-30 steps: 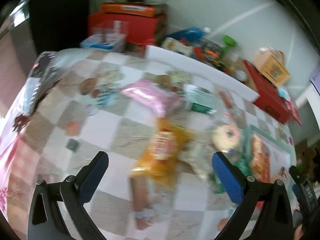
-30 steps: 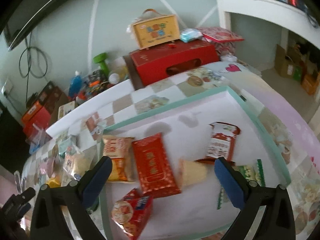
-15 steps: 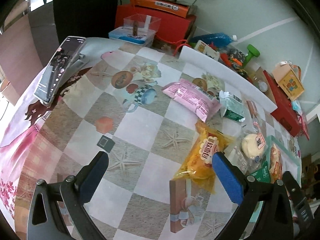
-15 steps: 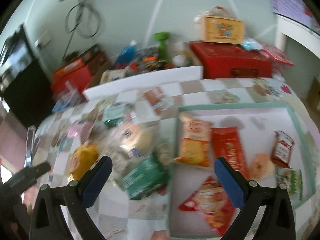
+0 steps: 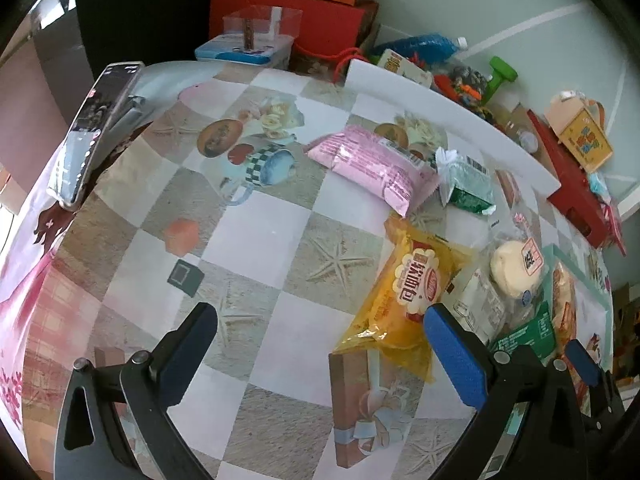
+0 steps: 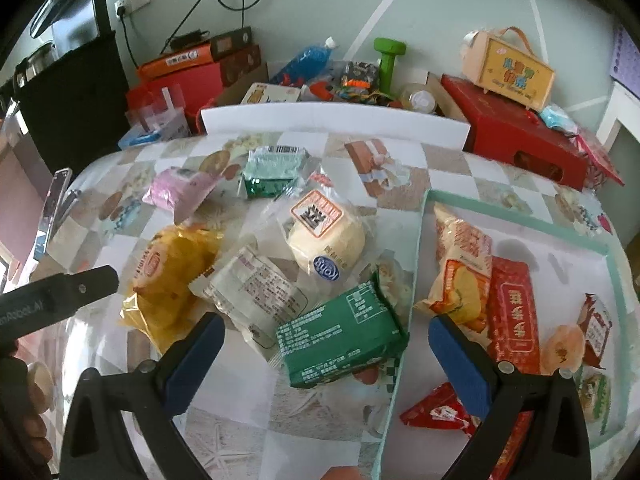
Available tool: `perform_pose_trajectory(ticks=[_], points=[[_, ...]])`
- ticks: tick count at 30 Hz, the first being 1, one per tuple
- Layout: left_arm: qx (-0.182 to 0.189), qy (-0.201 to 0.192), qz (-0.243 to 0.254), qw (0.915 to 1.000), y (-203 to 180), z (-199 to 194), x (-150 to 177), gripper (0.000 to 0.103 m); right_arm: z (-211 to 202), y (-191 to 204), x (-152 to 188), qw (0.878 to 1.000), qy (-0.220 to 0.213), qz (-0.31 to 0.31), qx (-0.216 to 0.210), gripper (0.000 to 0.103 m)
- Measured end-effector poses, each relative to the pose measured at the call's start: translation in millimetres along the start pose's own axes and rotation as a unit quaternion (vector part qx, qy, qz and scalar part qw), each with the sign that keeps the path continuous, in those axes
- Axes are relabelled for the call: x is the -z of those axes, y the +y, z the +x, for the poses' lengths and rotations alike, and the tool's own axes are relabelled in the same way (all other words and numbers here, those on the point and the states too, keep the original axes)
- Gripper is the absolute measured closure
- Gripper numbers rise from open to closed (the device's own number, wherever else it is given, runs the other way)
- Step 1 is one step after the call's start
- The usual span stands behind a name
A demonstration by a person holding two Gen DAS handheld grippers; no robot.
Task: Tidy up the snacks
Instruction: 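Grasp the yellow soft bread bag with the left tool while the right tool grasps the green pack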
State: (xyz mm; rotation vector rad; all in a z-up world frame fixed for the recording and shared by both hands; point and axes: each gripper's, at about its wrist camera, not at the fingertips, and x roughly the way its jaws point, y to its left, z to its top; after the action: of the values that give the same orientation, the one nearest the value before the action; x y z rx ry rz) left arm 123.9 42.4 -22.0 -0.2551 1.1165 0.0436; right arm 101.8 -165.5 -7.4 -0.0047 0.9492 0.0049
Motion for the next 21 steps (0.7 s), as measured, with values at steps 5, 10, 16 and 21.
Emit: perform_pose_trajectory(ticks=[5, 10, 16, 21], points=[[0.012, 0.004, 0.020, 0.9997, -11, 4, 0, 0.000, 4, 2, 2, 1.000, 0.001, -0.010, -0.002, 0.000], [0.020, 0.010, 0.027, 0.9994, -16, 11, -1, 0.000, 9, 0, 3, 1.000, 0.007, -0.005, -0.013, 0.004], [0.039, 0.019, 0.011, 0.9990, -15, 24, -2, 0.000, 10, -2, 4, 1.000, 0.010, -0.002, -0.023, 0.007], [0.051, 0.015, 0.016, 0.9984, -19, 28, -3, 0.004, 9, -4, 4, 0.999, 0.011, -0.002, -0.032, 0.013]])
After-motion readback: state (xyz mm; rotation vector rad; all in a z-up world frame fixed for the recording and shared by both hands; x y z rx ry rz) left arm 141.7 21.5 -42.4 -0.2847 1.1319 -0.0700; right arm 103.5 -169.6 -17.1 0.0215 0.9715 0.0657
